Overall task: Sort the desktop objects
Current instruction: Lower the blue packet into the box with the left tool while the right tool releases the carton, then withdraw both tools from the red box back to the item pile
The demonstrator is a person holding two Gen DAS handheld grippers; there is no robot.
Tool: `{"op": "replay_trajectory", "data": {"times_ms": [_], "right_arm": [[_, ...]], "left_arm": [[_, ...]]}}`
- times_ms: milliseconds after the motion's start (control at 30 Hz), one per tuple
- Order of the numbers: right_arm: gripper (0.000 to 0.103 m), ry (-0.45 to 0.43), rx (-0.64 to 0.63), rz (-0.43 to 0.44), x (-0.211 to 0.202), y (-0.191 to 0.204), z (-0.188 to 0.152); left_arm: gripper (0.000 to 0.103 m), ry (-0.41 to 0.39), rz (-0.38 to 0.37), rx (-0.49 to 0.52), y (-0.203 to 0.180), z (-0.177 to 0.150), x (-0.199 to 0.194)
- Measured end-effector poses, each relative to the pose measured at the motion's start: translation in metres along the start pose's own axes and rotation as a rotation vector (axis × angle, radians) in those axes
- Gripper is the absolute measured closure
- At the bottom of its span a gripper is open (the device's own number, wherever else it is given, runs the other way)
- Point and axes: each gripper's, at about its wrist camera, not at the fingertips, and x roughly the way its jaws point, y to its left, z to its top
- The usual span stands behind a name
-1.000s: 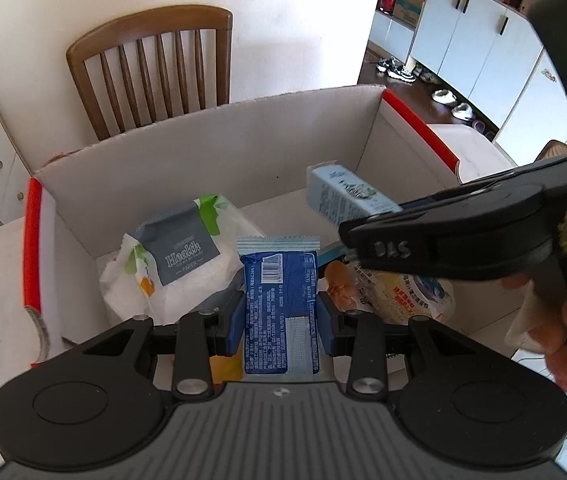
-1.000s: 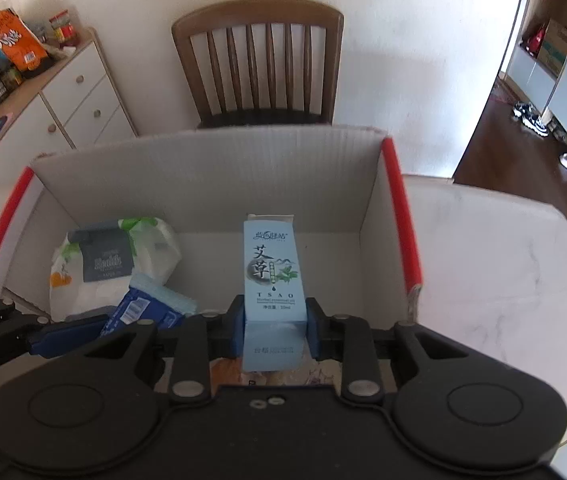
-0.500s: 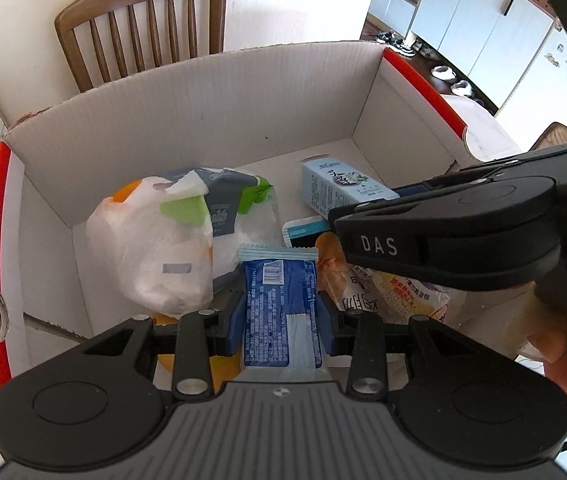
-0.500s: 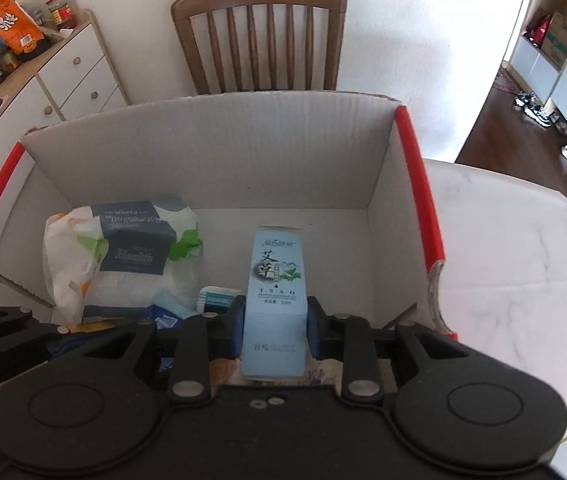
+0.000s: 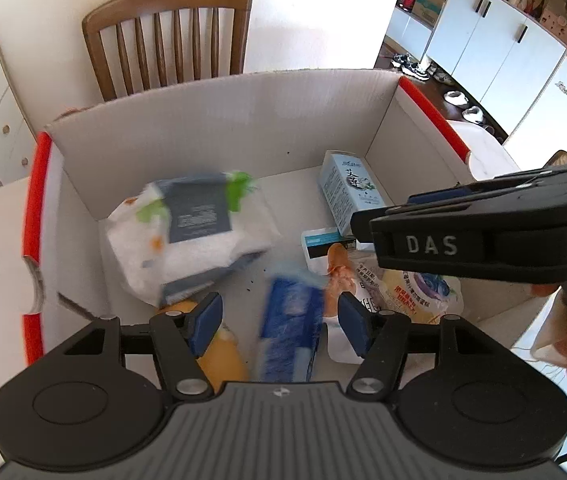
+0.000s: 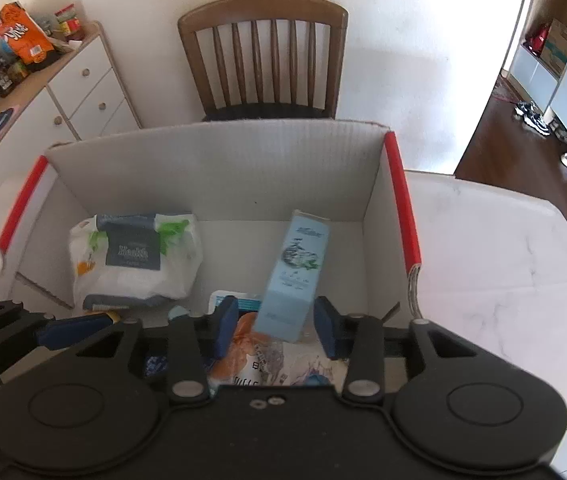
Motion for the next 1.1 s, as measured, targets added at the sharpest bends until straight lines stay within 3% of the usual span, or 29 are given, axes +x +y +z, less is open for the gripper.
{"op": "replay_trajectory", "data": {"times_ms": [633,1100], "right_arm": [[0.058,-0.057,-0.031,0.03,-0.067,0.006,-0.017],[0.058,-0.099,-0.057,0.056,-0.118,0.013,-0.051]], "left_arm": [[0.04,-0.119,0.004,0.004,-0.001,-0.02,-0.075],[0.04,-0.194,-0.004,0.033,-0.017,-0.049,-0.129]]}}
